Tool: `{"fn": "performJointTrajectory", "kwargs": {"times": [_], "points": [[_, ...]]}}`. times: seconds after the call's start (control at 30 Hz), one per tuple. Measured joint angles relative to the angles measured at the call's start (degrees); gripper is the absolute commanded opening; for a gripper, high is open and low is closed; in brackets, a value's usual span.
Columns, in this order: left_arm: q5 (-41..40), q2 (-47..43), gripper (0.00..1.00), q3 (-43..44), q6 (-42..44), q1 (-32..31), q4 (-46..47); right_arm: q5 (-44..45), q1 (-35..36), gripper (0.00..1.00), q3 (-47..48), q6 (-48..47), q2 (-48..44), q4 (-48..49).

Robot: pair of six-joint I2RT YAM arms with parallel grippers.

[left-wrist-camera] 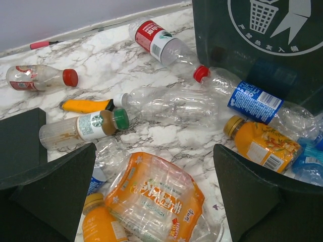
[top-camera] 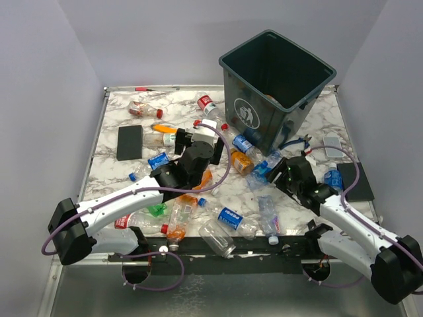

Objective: Put the plastic bottles in the bin
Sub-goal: Place the plastic bottle in the trash bin, then pick up the plastic bottle at the center of the board.

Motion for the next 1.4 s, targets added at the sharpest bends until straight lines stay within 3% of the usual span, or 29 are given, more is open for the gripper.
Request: {"fn": "performJointTrajectory", "kwargs": {"times": [0.23,0.57,0.63,0.8,0.9,1.17,1.4], "points": [[-2.2,0.0,0.99,-0.4,-1.5,-0.5,0.2,1.6,-4.9,0.51,-2.9,-0.1,3.5,9.5],[-2.2,0.0,0.99,-0.5,-2.4,-0.8,0.2,-1.5,-10.3,0.48,-2.8,-2.0,15.8,19.9],[-2.2,0.0,0.99,-0.5,-2.4,-0.8,0.2,-2.8,-10.4,0.41,-2.4,-2.3,18.0,21.4],[-2.2,0.0,0.99,-0.5,-2.4,-1.0,0.2,-5.4,-10.7,0.11,-2.1,-3.2,20.1,24.2],[-2.1,-0.1,0.99,-0.5,-2.5,-1.1,0.2,-6.4,-10.7,0.01,-2.2,-3.7,17.9,23.8],[-1.9,-0.9,0.99,-0.5,-2.9,-1.1,0.2,-7.0,-10.8,0.01,2.0,-9.7,-3.6,10.4],[4.3,-7.3,0.99,-5.0,-2.6,-1.1,5.2,-23.5,-11.2,0.01,11.7,-20.5,-9.8,1.3]]}}
